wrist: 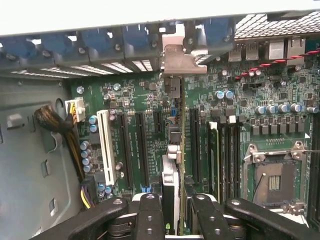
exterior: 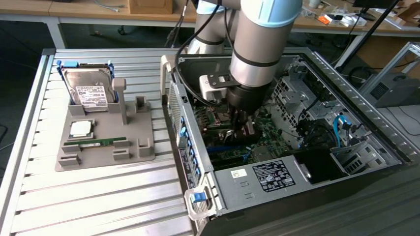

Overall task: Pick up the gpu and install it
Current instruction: 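Insert the gpu into the slot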

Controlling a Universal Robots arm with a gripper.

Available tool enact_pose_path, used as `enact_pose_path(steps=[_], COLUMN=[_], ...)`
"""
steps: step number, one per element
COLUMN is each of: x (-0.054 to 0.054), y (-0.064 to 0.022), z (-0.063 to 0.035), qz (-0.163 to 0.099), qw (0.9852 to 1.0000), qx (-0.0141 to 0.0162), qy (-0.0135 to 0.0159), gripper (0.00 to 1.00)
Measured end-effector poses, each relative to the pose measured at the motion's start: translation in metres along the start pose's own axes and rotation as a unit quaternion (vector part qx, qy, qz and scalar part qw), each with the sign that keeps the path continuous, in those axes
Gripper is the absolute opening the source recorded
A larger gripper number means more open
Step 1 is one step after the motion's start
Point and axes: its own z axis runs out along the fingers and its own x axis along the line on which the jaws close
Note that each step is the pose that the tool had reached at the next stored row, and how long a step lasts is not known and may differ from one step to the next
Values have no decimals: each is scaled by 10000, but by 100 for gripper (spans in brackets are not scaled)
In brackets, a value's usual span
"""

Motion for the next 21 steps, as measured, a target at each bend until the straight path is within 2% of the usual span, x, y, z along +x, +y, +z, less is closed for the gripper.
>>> enact_pose_path(steps=[12,21], x=[-18,-18], y=[83,85], z=[69,83], qz=[13,13], qw=[10000,10000], qx=[0,0], qy=[1,1], gripper=[27,27])
